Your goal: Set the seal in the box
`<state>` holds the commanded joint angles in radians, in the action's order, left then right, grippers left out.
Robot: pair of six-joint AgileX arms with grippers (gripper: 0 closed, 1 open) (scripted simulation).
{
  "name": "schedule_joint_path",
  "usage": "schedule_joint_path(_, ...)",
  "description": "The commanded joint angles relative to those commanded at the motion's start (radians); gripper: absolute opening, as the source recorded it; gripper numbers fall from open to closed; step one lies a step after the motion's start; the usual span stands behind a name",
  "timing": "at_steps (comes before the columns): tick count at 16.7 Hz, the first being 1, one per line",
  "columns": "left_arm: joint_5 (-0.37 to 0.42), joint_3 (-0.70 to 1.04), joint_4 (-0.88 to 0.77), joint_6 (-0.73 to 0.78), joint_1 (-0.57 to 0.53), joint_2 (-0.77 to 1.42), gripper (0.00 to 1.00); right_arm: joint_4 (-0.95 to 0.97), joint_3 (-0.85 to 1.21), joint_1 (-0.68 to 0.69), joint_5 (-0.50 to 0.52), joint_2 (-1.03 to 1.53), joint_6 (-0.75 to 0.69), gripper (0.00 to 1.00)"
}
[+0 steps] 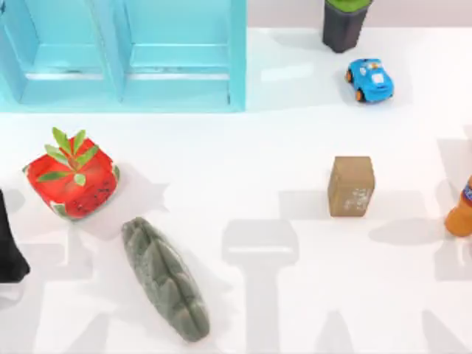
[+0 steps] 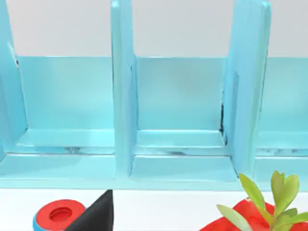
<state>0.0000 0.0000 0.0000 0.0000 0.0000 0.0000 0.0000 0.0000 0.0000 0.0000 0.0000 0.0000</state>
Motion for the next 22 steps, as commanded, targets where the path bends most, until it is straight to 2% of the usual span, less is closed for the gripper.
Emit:
schedule_joint_path(4, 0.0, 0.0, 0.0, 0.0, 0.0, 0.0, 1.0, -0.029, 0.016, -0.002, 0.001, 0.029, 0.003, 1.0)
schedule_joint_path(9, 0.0, 0.0, 0.0, 0.0, 0.0, 0.0, 1.0, -0.231, 0.205, -0.003, 0.011, 0.272, 0.039, 1.0)
schedule_joint_path(14, 0.0, 0.0, 0.0, 0.0, 0.0, 0.0, 1.0, -0.502, 0.603, 0.027, 0.016, 0.643, 0.114, 1.0)
schedule_joint_path(22, 0.0, 0.0, 0.0, 0.0, 0.0, 0.0, 1.0, -0.877, 1.412, 0.166, -0.002, 1.329, 0.292, 1.0)
